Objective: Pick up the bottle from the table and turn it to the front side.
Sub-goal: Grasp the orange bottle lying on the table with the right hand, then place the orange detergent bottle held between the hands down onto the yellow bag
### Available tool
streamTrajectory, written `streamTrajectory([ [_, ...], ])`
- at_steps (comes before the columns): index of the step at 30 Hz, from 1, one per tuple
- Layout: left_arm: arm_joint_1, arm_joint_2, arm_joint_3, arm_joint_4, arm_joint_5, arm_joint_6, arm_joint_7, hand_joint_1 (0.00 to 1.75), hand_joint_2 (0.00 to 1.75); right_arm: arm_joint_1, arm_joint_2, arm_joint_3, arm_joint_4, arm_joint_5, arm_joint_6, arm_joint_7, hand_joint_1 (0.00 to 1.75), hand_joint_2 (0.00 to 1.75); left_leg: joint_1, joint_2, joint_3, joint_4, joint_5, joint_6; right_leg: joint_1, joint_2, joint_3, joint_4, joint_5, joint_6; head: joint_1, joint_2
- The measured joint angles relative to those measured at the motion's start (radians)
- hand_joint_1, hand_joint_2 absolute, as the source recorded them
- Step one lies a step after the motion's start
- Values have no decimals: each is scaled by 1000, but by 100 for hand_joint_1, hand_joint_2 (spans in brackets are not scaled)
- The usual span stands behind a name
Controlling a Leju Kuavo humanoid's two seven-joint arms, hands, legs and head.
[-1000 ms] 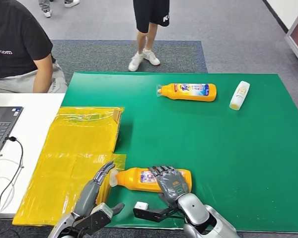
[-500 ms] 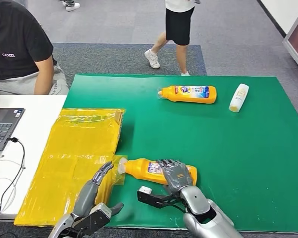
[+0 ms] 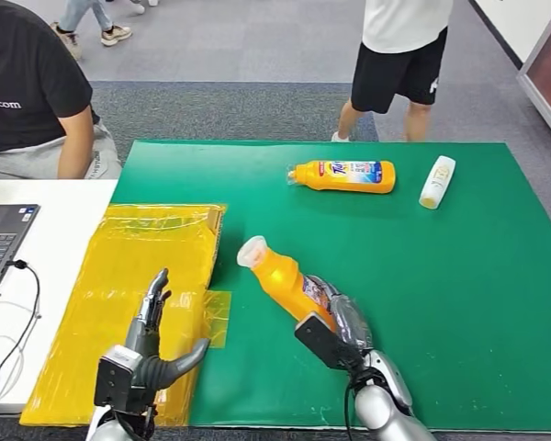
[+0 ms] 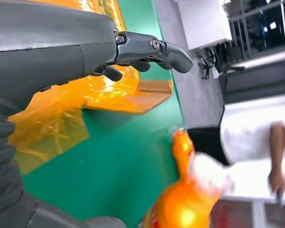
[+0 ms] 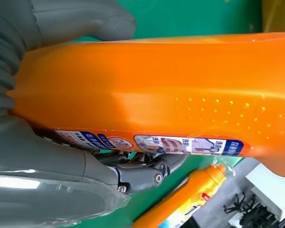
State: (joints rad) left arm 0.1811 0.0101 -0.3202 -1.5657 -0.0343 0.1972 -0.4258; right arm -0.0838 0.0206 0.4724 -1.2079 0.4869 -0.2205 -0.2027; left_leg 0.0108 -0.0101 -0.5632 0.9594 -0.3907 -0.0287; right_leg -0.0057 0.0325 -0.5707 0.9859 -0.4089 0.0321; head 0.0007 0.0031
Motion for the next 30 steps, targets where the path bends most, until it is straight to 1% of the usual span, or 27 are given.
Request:
streamTrajectory([
  [4,-3,-29,20,-2,60,-4,-6,0,175,16,0,0,-18,-10,-14,-13,175,175,0,0,-2,0,-1,0,0,0,1,0,-1,0,0,0],
  [9,-23,-55,28,-1,116,-22,5,0,175,32,0,19,-38,32,-37,-25,175,175,0,0,-5,0,-2,1,0,0,-1,0,-2,1,0,0],
  [18,-88,-62,19,19,102,-83,46,0,175,51,0,58,-71,50,-62,-56,175,175,0,0,-9,0,-1,1,0,0,-4,0,-2,1,0,0],
  [23,-114,-63,0,24,99,-116,61,0,175,57,-1,61,-90,29,-61,-71,175,175,0,0,-13,0,-1,1,-1,0,-7,0,-2,1,0,0],
  [29,-129,-67,-22,39,134,-159,91,0,175,68,-1,67,-120,-11,-47,-86,175,175,0,0,-18,0,0,1,-1,-1,-12,1,-1,1,0,0],
  [30,-130,-68,-27,43,138,-164,94,0,131,69,-1,70,-125,-16,-46,-88,175,175,0,-1,-19,1,0,1,-1,-2,-13,1,-1,1,0,0],
])
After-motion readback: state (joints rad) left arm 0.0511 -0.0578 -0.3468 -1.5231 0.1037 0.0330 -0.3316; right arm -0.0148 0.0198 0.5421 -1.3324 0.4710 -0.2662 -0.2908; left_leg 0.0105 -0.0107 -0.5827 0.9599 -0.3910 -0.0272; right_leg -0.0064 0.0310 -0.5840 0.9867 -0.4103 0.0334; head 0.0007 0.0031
